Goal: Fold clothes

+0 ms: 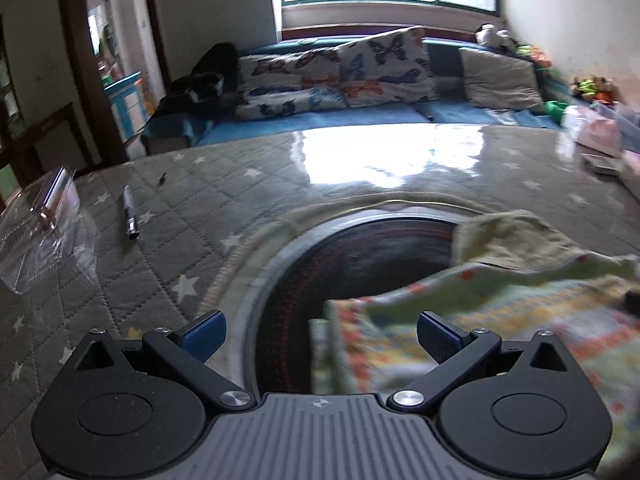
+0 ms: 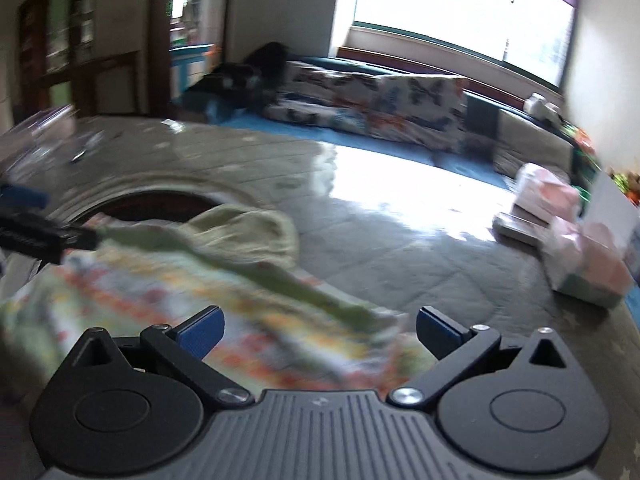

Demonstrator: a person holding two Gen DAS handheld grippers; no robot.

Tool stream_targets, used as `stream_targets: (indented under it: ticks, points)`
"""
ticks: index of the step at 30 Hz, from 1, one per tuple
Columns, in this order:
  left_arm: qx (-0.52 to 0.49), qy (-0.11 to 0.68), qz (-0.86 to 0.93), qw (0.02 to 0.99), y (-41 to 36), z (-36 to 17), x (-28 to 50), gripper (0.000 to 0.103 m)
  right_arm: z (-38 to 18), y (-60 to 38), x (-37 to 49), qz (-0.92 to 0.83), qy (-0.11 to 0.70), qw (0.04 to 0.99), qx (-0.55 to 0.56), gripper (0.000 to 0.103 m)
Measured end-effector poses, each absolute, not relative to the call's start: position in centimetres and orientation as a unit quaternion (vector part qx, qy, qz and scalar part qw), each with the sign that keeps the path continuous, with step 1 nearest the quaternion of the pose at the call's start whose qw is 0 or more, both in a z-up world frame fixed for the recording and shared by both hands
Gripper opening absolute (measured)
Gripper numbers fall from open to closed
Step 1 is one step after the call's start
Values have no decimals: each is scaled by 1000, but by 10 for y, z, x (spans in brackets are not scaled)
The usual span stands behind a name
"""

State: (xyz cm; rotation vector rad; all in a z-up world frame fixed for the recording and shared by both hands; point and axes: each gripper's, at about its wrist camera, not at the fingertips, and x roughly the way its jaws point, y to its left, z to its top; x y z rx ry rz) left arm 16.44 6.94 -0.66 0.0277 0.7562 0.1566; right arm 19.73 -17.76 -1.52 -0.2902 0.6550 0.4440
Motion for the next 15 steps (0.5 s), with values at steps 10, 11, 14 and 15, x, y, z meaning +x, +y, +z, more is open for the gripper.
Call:
stream_targets:
  ticks: [10,11,14,15]
  points:
    - [41,356,23,933,20,-13,119,103,-26,-166,148,222,277,912,-204,103]
    - [47,355,22,933,17,-15,117,103,-26,-167,145,219,273,914,-207,103]
    - [61,350,26,935,13,-21,112,103,-28,-170,137,209,261,917,-217,103]
    - [62,348,26,935,13,-22,111,103,-28,-171,135,206,257,918,-220,103]
